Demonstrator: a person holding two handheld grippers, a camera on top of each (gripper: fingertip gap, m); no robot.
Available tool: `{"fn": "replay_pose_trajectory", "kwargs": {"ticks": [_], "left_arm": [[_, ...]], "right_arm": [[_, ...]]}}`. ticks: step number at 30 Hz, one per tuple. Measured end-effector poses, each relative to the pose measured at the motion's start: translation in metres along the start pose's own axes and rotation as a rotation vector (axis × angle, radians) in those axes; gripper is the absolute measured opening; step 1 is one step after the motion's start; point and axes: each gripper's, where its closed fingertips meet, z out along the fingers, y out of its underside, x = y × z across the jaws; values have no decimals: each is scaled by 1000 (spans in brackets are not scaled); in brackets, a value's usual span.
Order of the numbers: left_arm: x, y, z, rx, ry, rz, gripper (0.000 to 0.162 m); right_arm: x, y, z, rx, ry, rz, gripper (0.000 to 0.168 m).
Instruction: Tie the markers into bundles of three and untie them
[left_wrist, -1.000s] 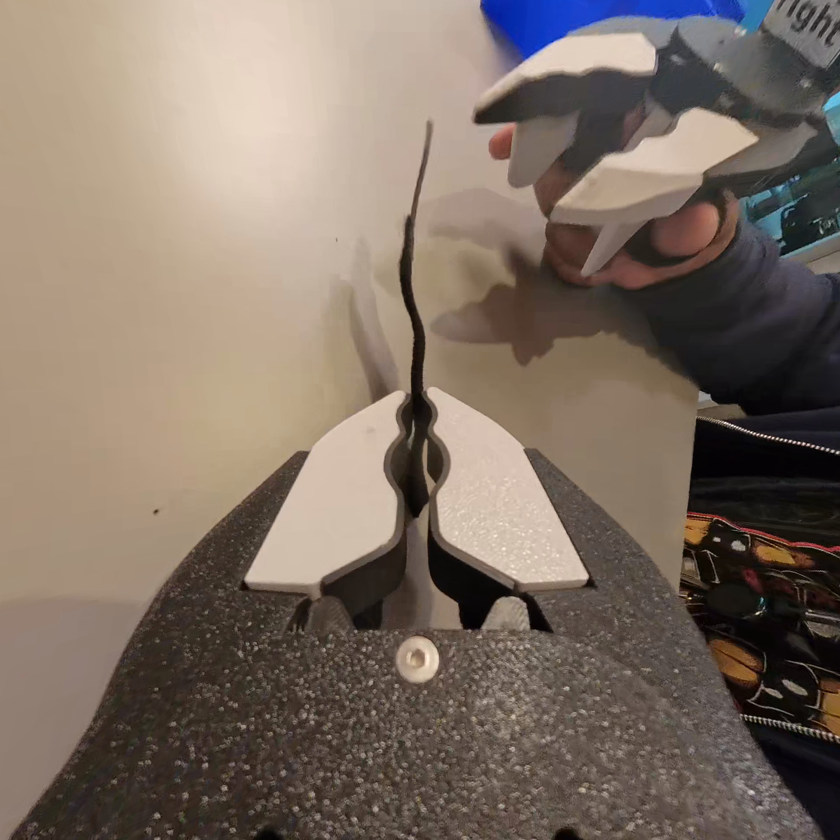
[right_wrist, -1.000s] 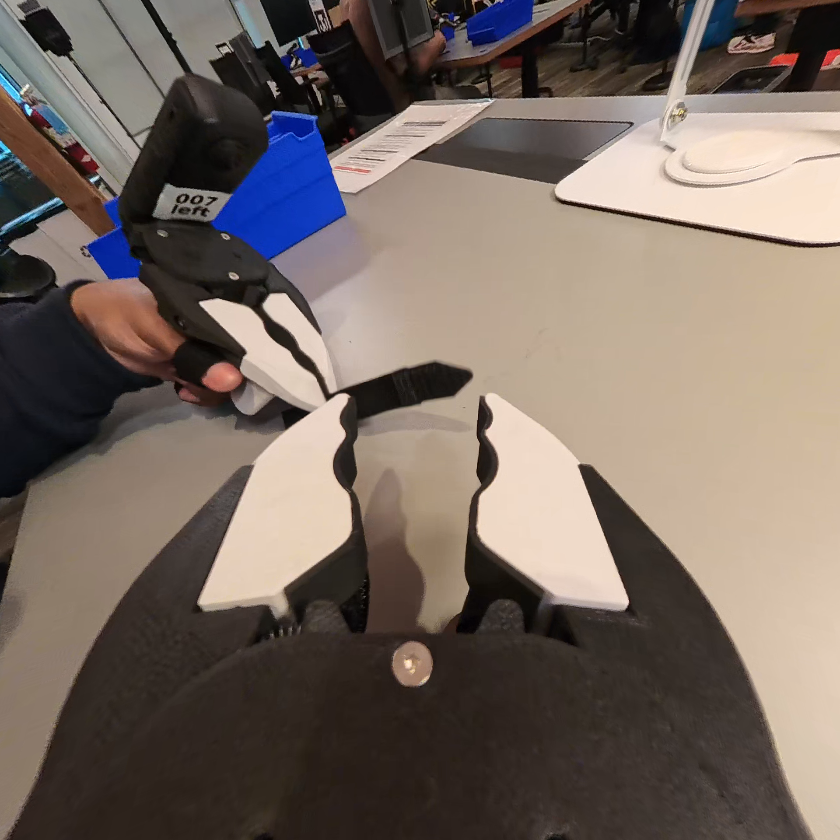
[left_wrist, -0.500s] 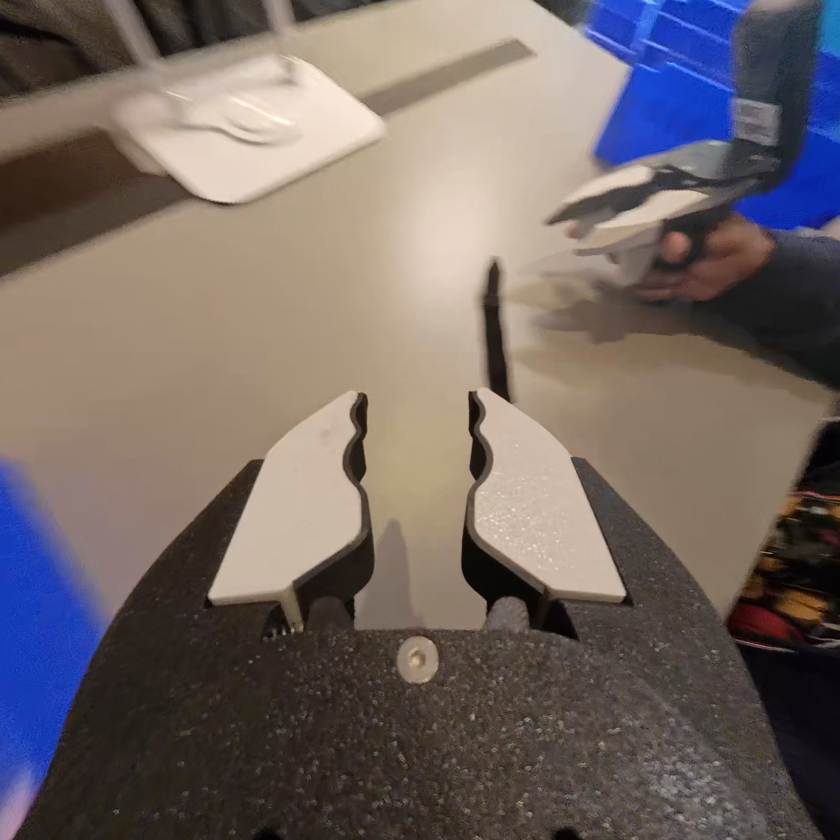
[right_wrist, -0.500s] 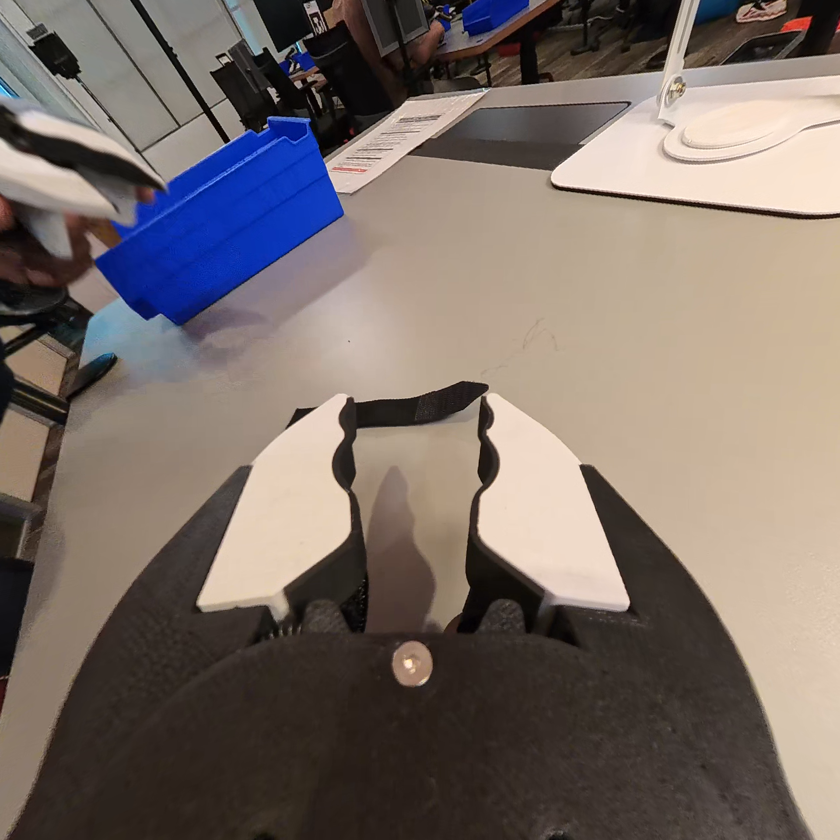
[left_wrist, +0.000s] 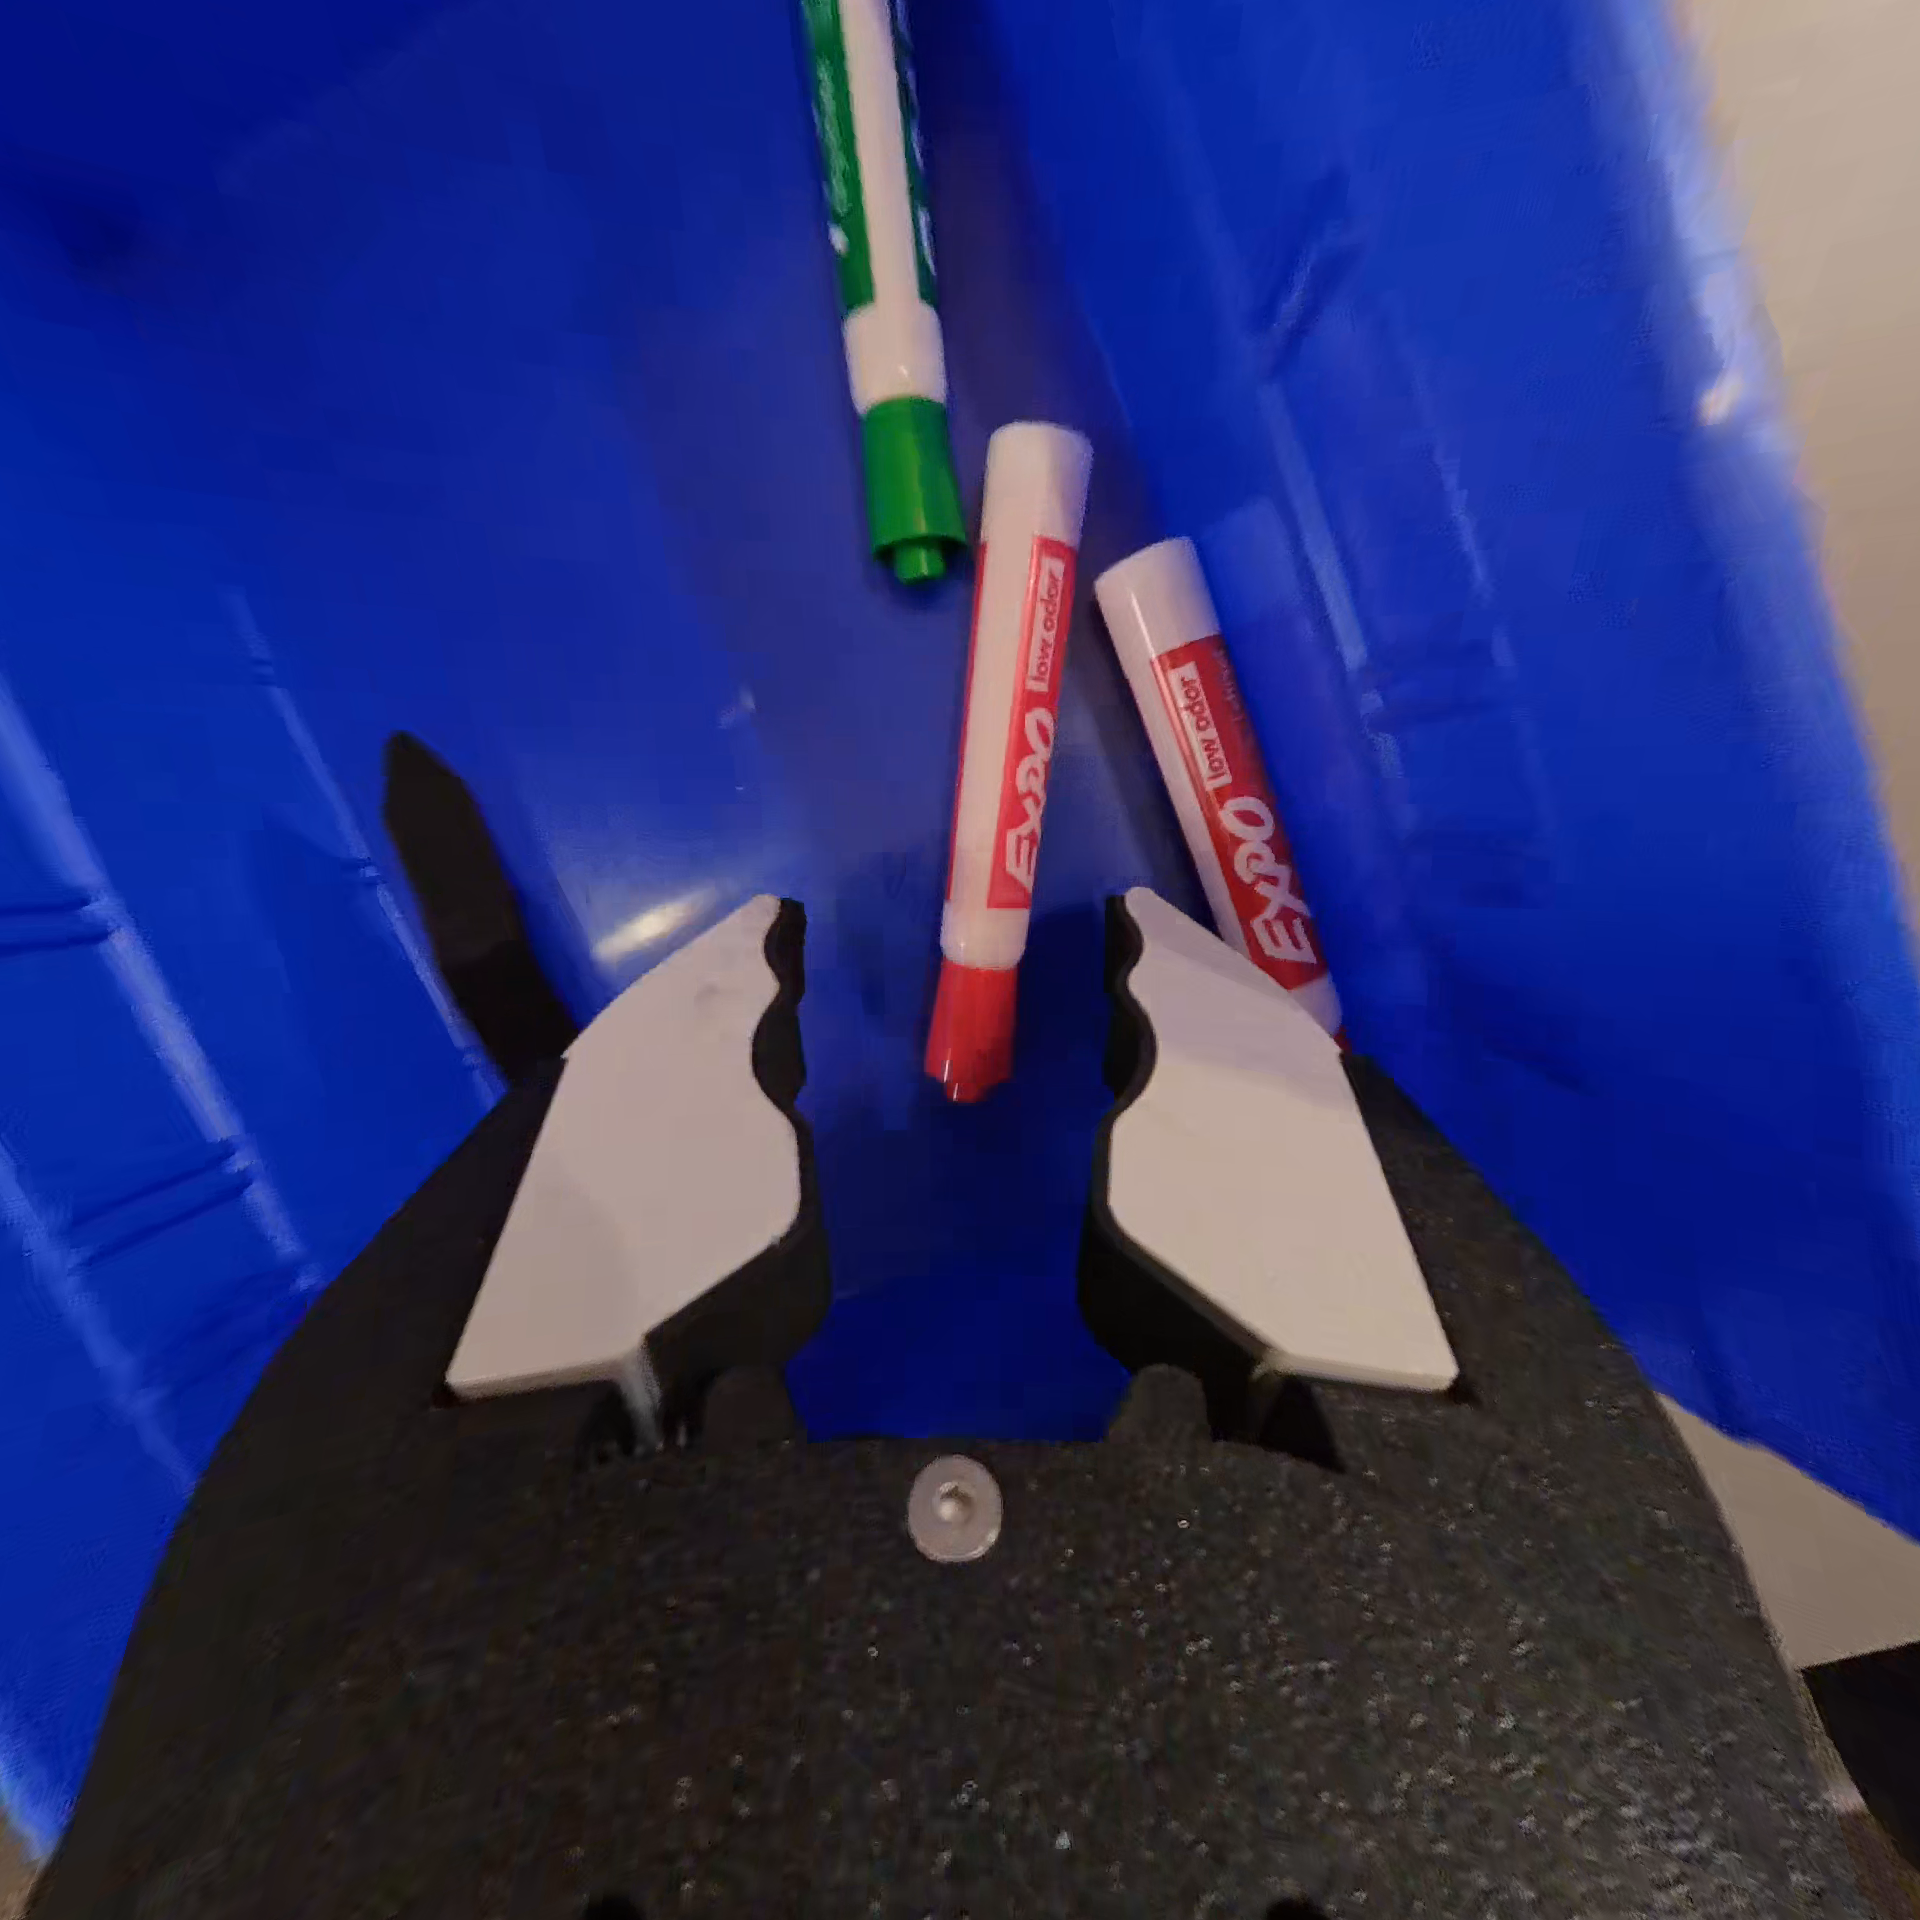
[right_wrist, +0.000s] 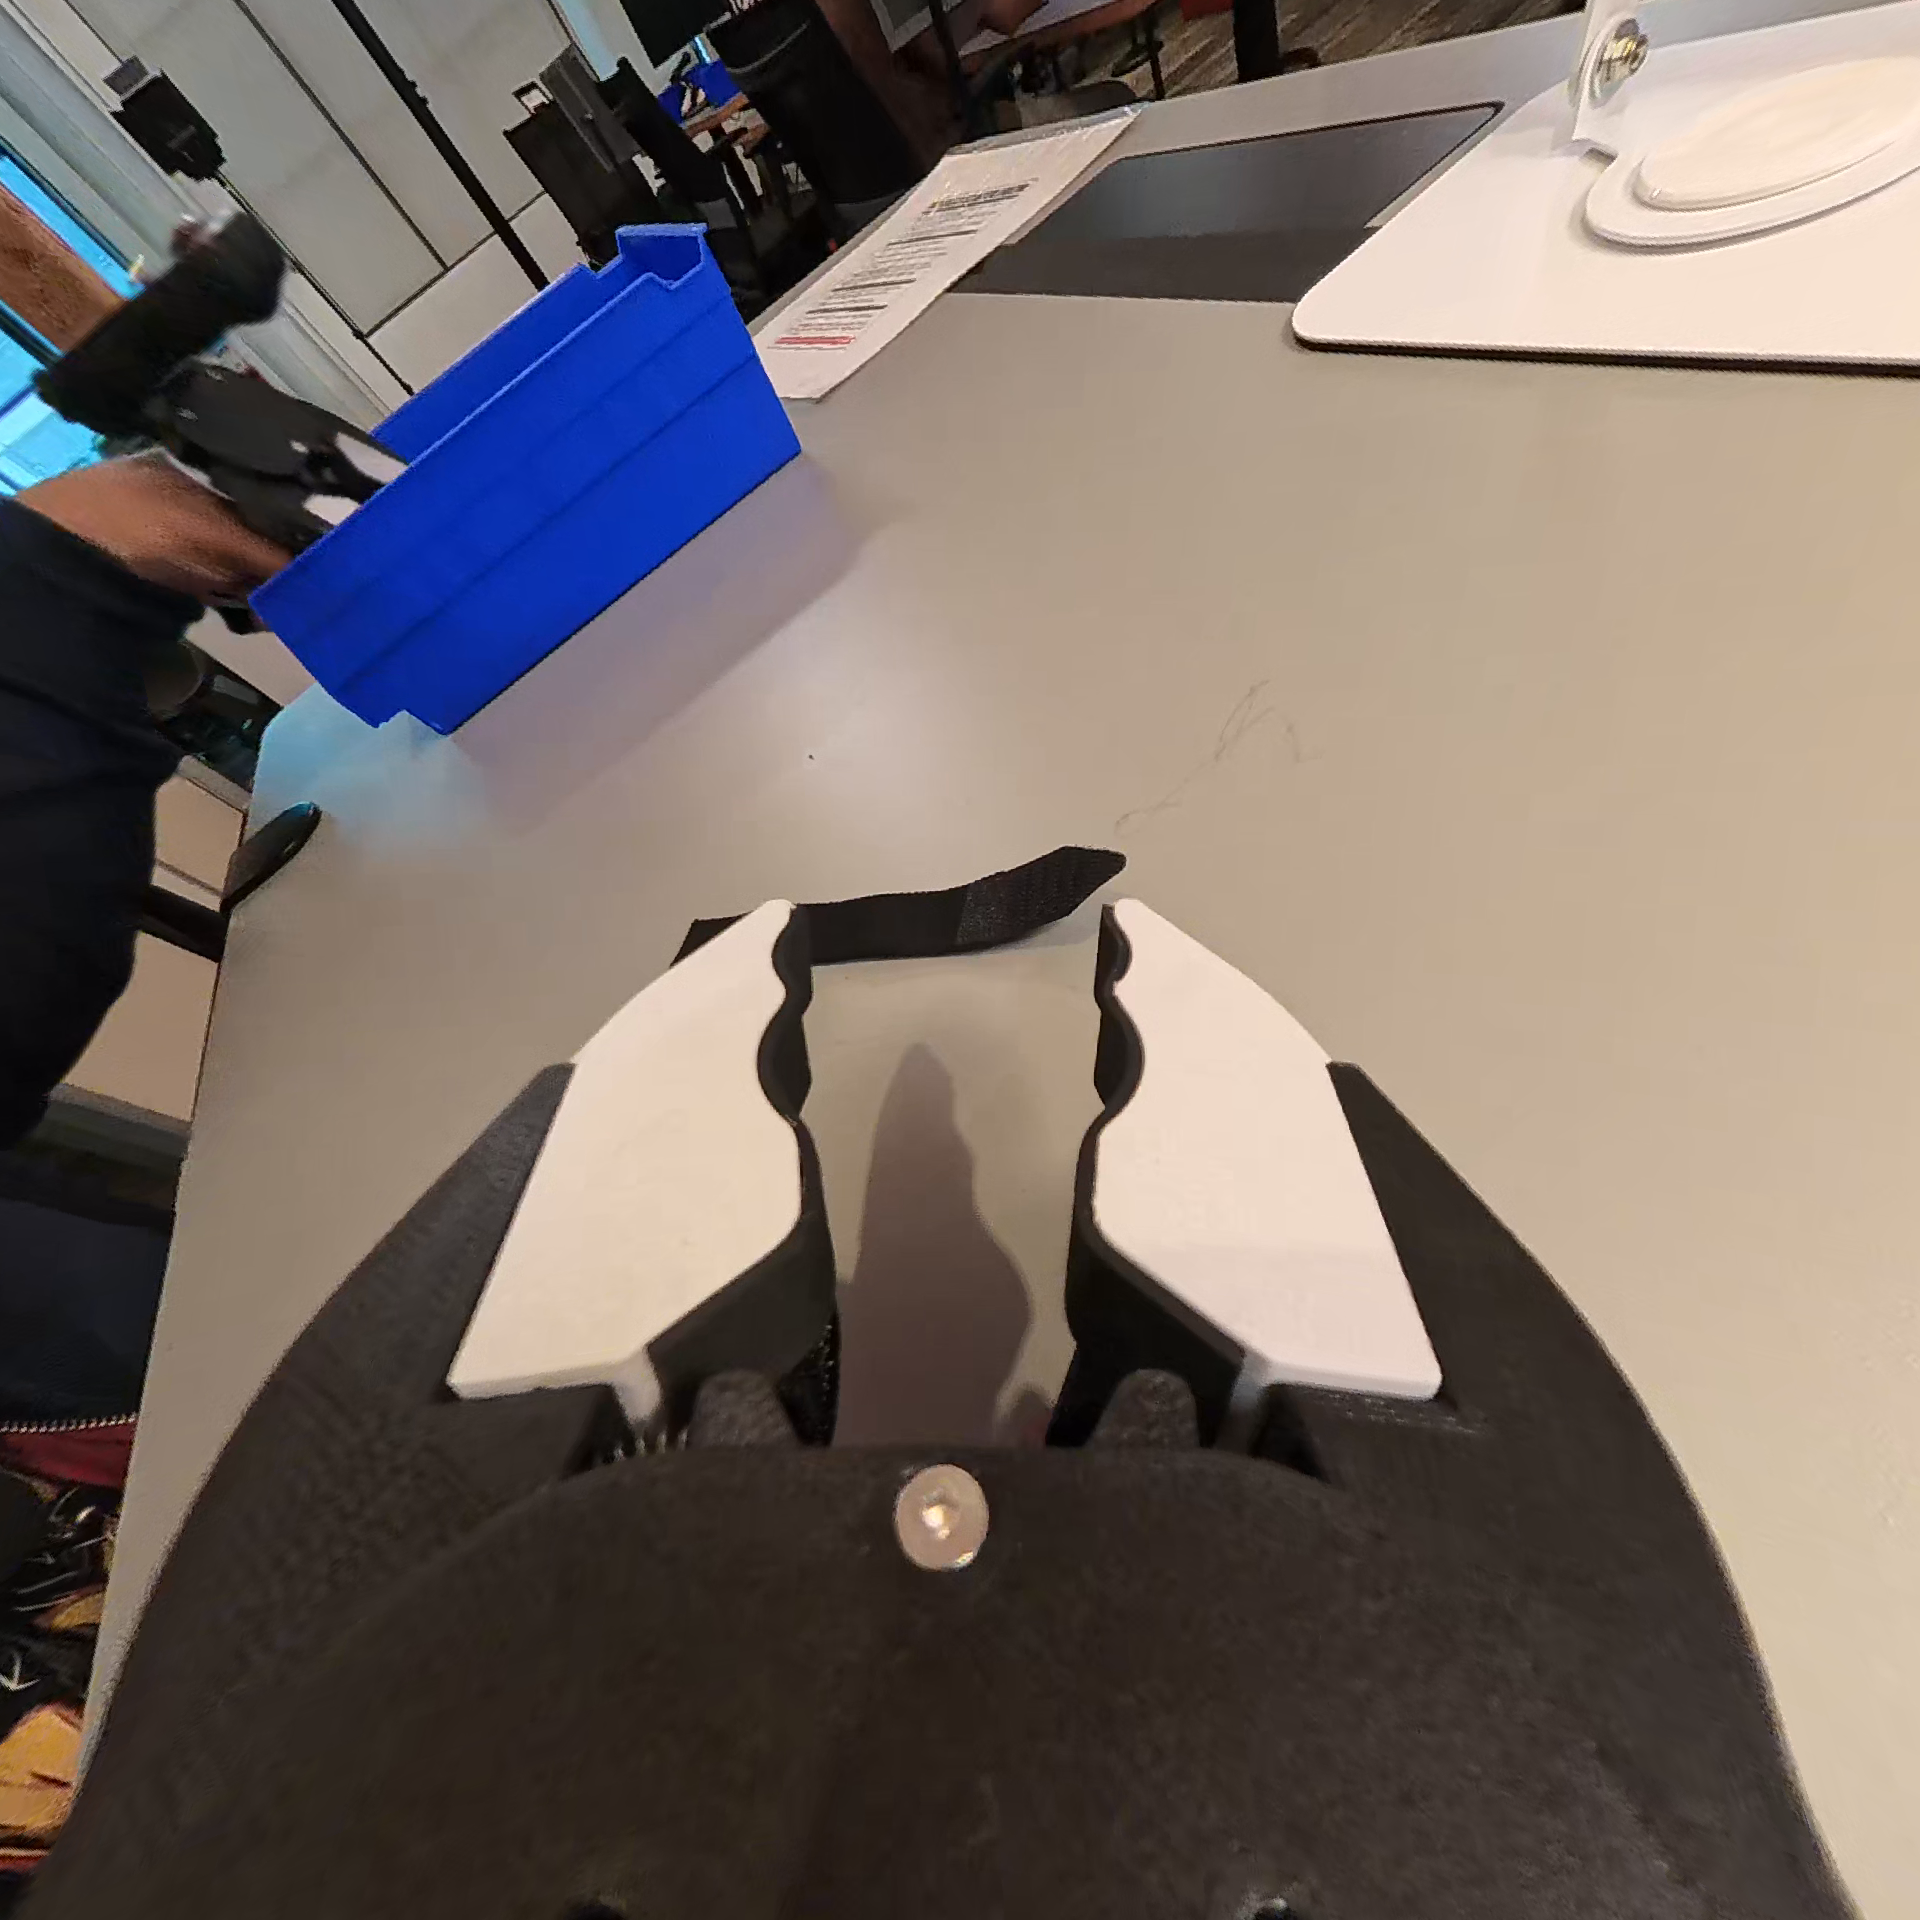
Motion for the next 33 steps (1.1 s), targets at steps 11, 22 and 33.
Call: {"fn": "replay_pose_trajectory", "kwargs": {"ticks": [11,22,33], "left_arm": [[-13,-2,-27,49,-91,-70,18],[174,-146,-89,399,133,288,18],[278,-156,56,124,236,449,18]], "right_arm": [[-1,0,0,0,-13,4,53],[-10,2,0,-10,-59,-25,52],[-18,7,-4,-22,-92,-41,52]]}}
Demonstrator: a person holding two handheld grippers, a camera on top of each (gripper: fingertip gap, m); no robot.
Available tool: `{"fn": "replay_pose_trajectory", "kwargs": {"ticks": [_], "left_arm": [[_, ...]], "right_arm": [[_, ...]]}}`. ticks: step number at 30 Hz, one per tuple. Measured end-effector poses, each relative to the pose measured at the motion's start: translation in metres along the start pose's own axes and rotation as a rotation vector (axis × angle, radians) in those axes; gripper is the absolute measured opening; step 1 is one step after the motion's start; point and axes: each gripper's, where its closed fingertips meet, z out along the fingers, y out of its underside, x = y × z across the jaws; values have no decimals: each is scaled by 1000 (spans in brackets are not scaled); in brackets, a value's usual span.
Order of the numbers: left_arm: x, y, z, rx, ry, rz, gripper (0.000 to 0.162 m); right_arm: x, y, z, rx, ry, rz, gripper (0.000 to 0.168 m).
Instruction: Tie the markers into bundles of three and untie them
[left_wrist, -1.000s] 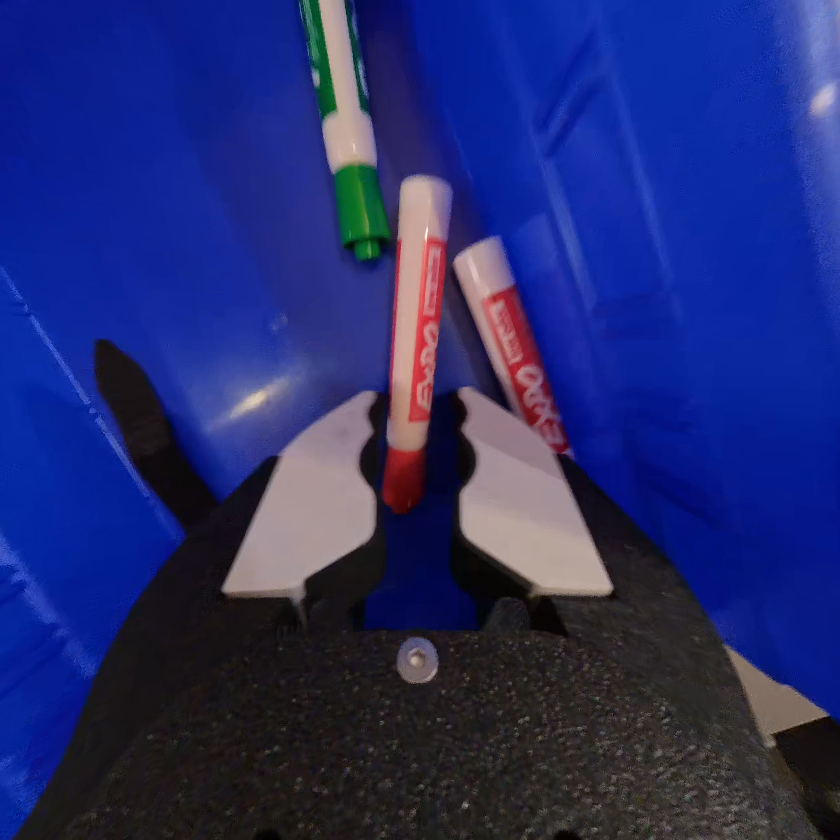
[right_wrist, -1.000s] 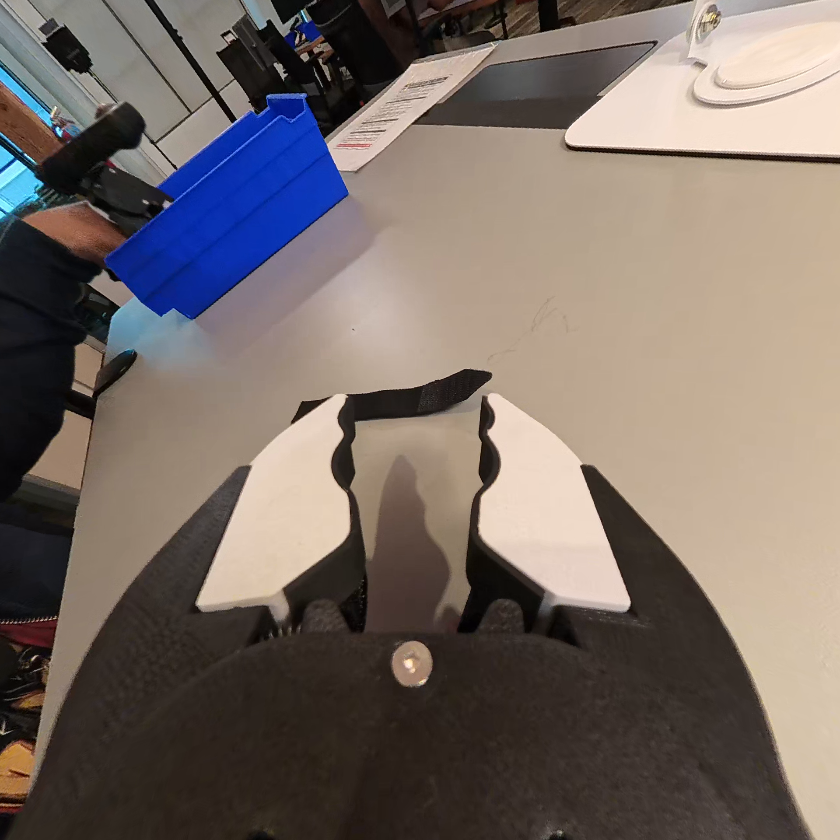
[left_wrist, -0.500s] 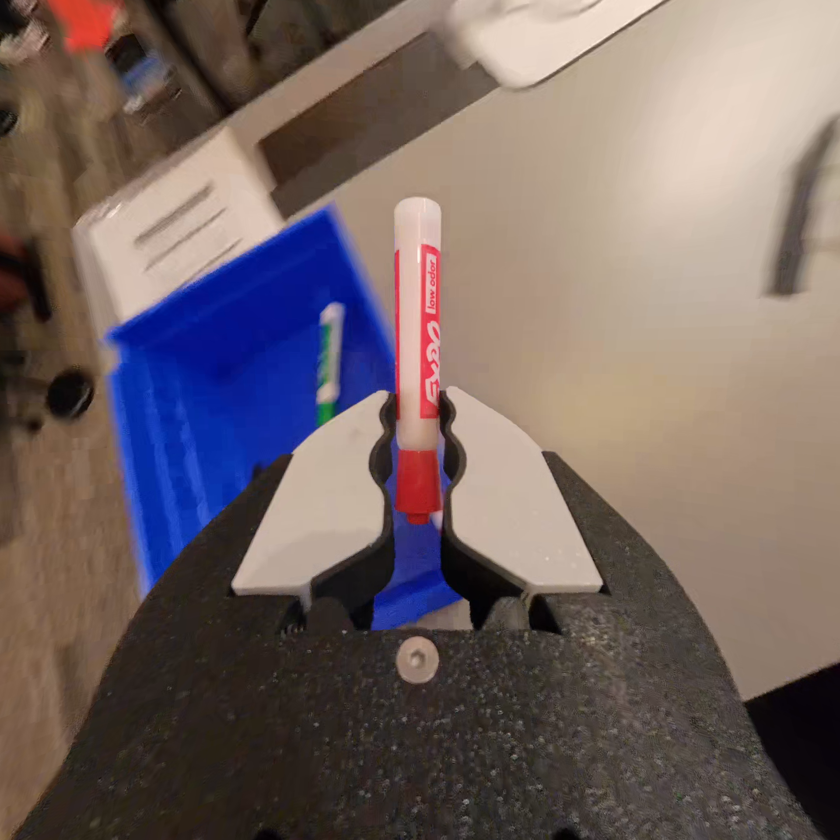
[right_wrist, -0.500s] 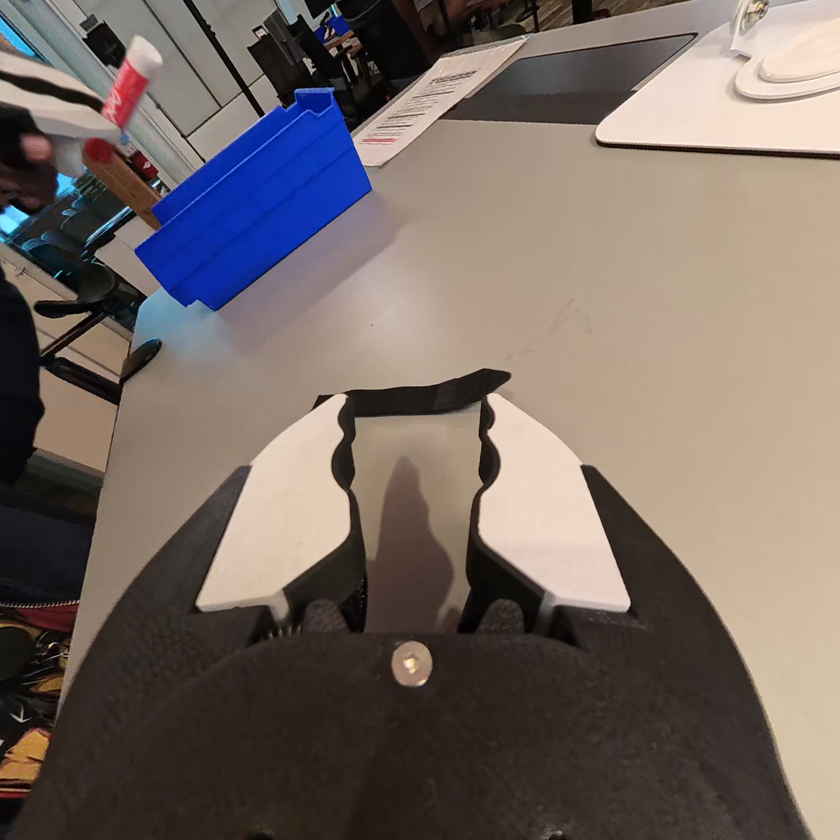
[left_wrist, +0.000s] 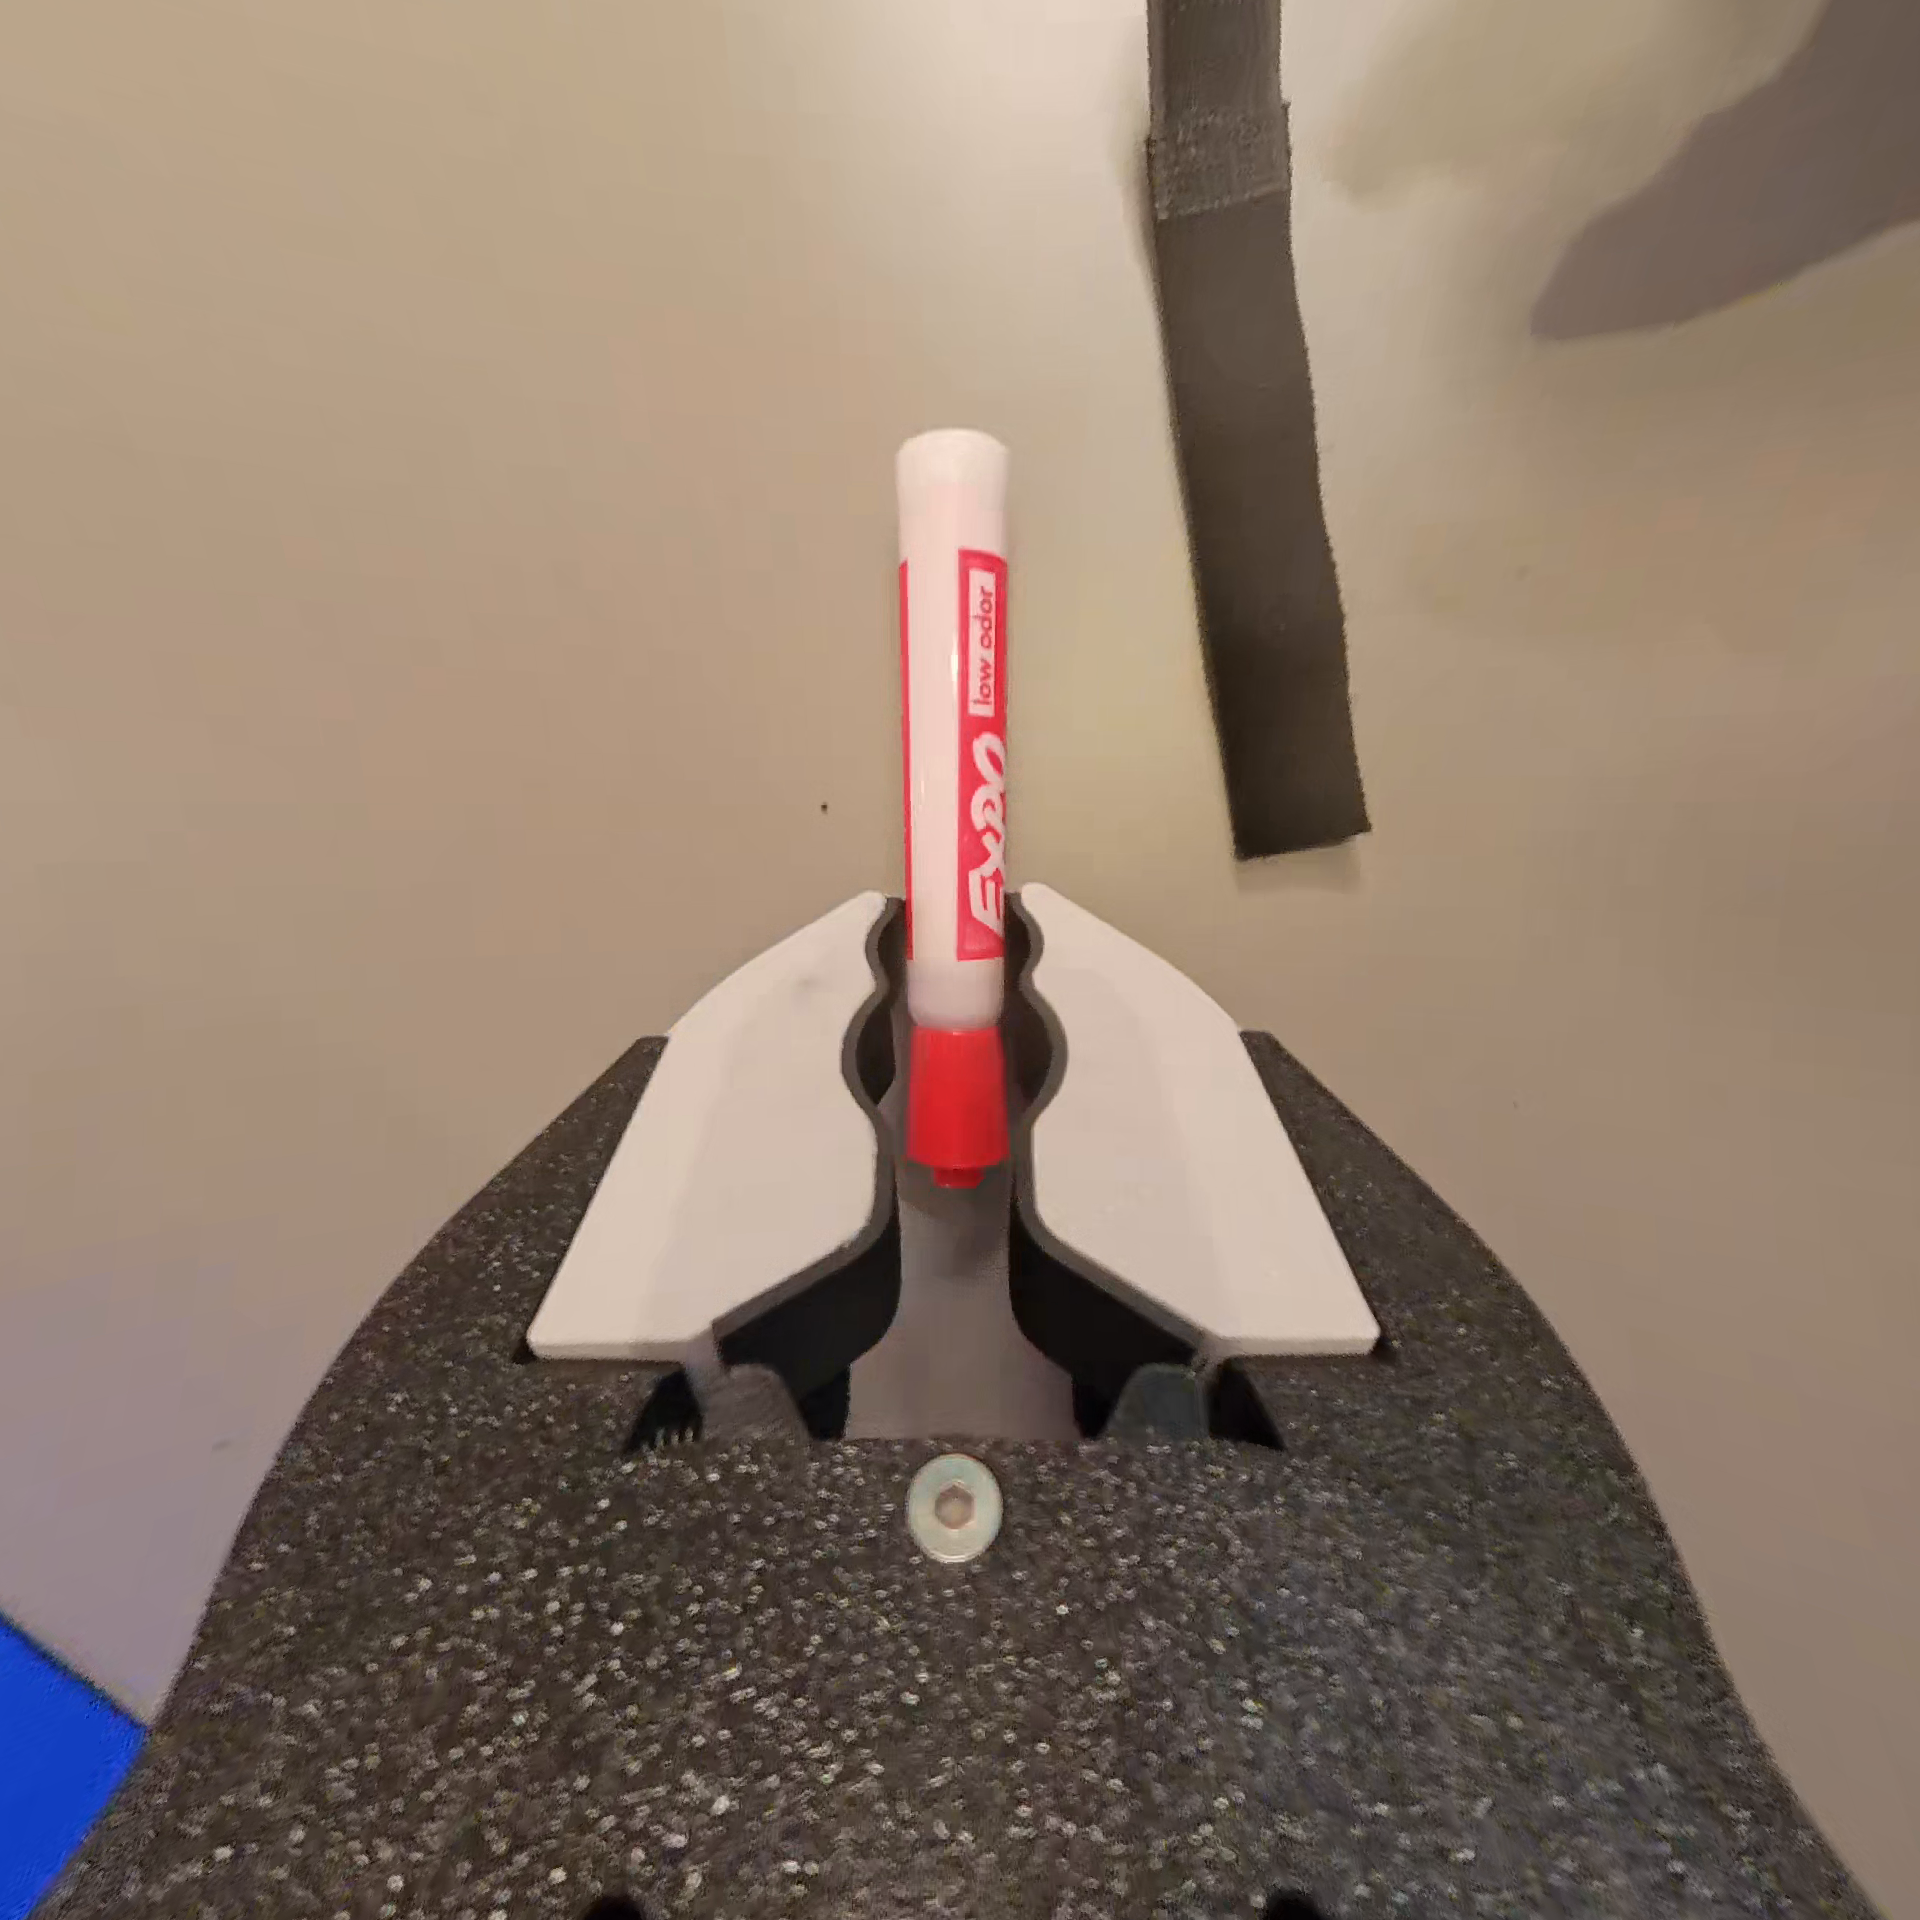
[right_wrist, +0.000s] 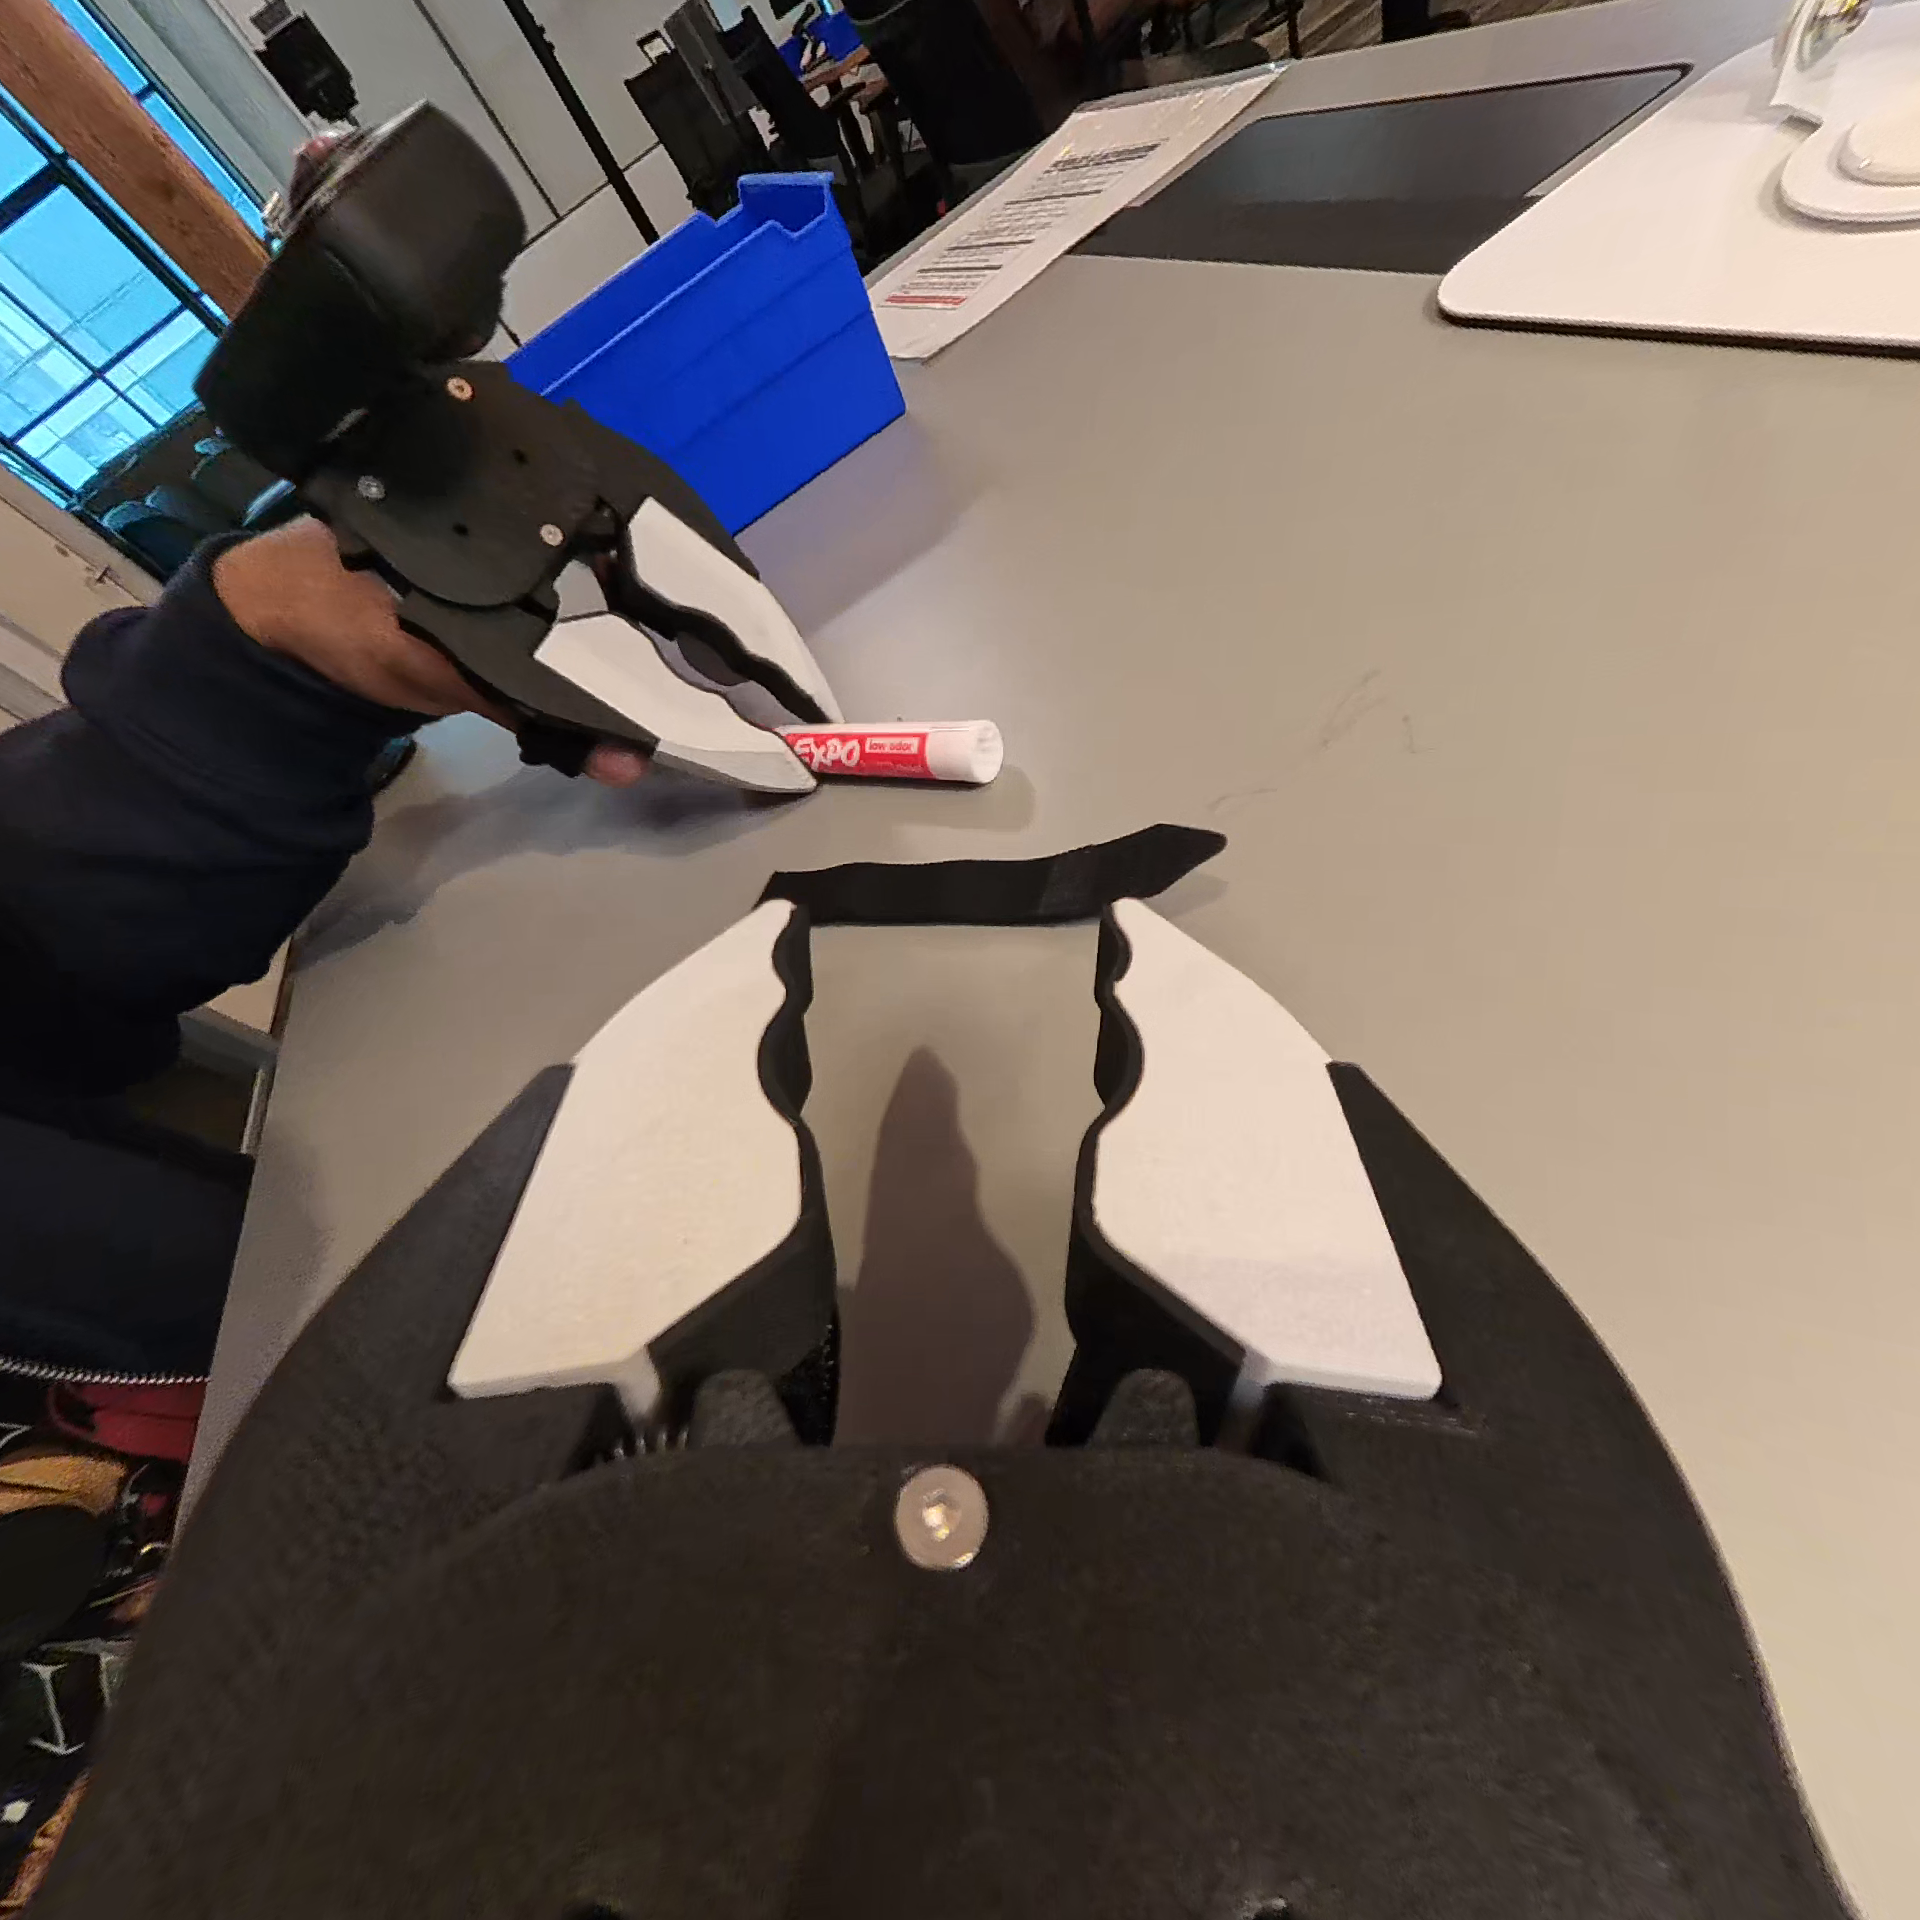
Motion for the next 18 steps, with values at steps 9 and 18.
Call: {"fn": "replay_pose_trajectory", "kwargs": {"ticks": [9,18], "left_arm": [[-17,15,-81,193,-10,-98,39],[-151,133,-243,330,-403,-363,39]], "right_arm": [[-1,1,0,-7,-20,15,52],[0,3,2,-23,-42,51,53]]}}
